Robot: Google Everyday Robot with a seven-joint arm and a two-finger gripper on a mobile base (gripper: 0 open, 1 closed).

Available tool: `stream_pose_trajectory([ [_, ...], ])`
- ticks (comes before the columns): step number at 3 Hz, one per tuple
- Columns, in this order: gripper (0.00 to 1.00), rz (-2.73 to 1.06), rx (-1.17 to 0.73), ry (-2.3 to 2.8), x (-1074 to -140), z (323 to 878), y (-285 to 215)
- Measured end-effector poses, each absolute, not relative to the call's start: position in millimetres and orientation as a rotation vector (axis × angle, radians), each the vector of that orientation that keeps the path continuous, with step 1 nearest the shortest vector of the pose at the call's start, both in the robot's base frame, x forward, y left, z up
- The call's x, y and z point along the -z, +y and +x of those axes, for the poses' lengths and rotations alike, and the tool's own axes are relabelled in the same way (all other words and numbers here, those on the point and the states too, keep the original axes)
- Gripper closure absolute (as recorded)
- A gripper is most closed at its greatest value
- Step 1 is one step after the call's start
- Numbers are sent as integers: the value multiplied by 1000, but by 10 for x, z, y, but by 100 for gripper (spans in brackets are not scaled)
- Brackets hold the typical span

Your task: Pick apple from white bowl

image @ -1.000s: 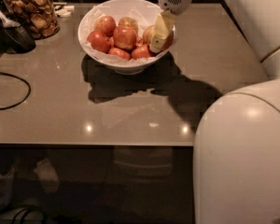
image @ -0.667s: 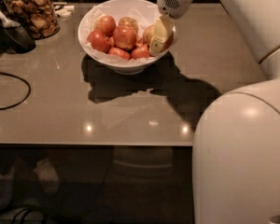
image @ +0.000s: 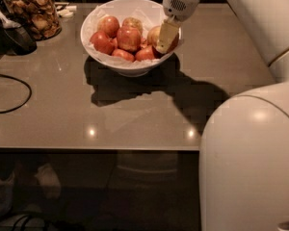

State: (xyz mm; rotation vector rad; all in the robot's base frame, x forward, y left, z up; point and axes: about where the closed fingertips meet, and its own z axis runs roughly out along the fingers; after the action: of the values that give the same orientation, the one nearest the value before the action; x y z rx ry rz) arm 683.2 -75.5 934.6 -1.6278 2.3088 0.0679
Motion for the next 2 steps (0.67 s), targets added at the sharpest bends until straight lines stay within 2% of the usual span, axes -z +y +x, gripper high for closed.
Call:
stream_pose_trajectory([
  [2,100,-1628,-68,2309,-9346,6832,-755],
])
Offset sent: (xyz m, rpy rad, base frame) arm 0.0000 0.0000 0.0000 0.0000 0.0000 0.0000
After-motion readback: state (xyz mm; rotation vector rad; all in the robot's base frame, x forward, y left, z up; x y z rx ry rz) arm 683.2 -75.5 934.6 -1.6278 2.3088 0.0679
